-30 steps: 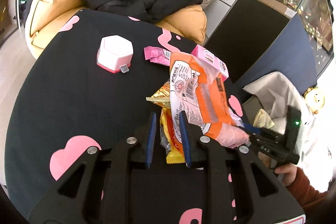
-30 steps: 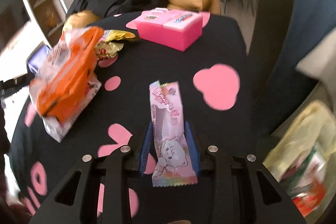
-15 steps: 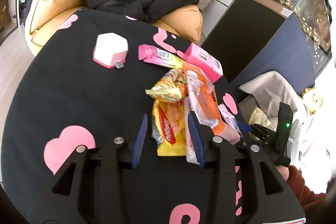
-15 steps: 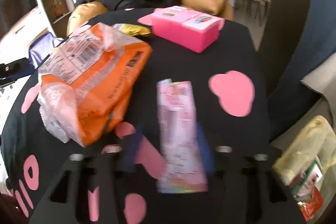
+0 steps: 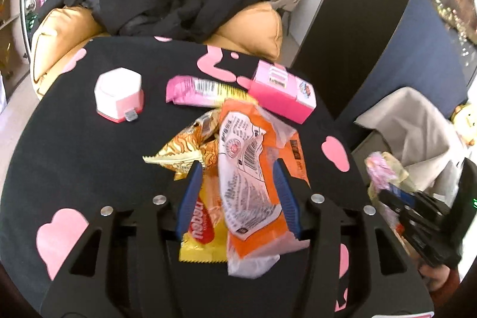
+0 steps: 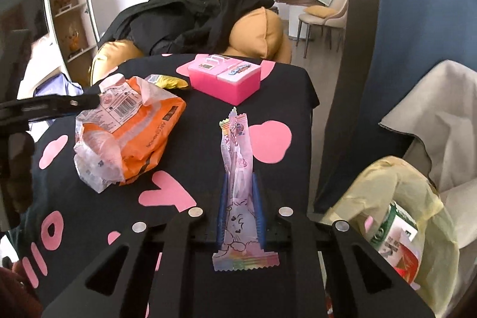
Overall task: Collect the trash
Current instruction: 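Carry the orange bag with the left tool while the right tool carries the pink wrapper to the bag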
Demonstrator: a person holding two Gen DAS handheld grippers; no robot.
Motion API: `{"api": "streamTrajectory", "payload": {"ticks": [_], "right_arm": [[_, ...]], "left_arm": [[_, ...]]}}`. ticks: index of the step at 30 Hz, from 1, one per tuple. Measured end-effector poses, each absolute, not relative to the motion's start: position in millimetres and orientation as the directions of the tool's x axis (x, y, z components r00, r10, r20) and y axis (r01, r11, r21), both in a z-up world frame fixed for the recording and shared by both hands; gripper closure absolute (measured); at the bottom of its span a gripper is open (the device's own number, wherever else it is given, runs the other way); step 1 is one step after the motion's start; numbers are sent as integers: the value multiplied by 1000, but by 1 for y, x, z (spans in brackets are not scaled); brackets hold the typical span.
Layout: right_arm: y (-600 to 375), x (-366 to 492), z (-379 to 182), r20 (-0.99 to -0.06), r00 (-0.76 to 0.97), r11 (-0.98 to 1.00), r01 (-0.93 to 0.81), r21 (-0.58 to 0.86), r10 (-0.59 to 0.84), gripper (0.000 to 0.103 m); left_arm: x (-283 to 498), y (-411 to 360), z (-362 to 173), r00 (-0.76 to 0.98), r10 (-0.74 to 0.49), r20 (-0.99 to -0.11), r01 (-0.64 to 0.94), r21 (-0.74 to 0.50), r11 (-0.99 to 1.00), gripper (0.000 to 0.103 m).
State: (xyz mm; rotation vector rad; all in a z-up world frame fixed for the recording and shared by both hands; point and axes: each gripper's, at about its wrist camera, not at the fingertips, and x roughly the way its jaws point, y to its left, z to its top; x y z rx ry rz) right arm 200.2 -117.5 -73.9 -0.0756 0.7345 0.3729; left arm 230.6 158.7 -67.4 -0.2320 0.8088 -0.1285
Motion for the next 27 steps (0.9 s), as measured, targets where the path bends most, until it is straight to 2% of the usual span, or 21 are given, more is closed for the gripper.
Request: {"api": "streamTrajectory", "payload": {"ticks": [3, 5, 6, 7, 10, 27], "right_arm": [[-127, 192, -74, -665, 677, 932, -354, 82, 316, 86], [-131, 187, -73, -662, 679, 931, -354, 83, 318, 86], [-133, 184, -72, -658, 682, 931, -355, 83, 319, 86], [-134, 181, -70, -655, 684, 931, -356, 82, 319, 86], [-139, 174, -64, -644, 694, 931, -357, 80, 322, 86], [-170, 127, -3, -518, 797, 938, -346, 32, 312, 86]], "left_arm": [[238, 155, -77, 650, -196, -734, 2, -255, 967, 57], [238, 152, -80, 632, -213, -745, 6, -269, 963, 74], [237, 150, -79, 632, -210, -746, 13, -260, 965, 76], [233, 147, -75, 645, -201, -737, 28, -240, 970, 86], [223, 142, -61, 669, -209, -713, 61, -228, 972, 91], [157, 107, 37, 801, -240, -549, 193, -142, 971, 96]]}}
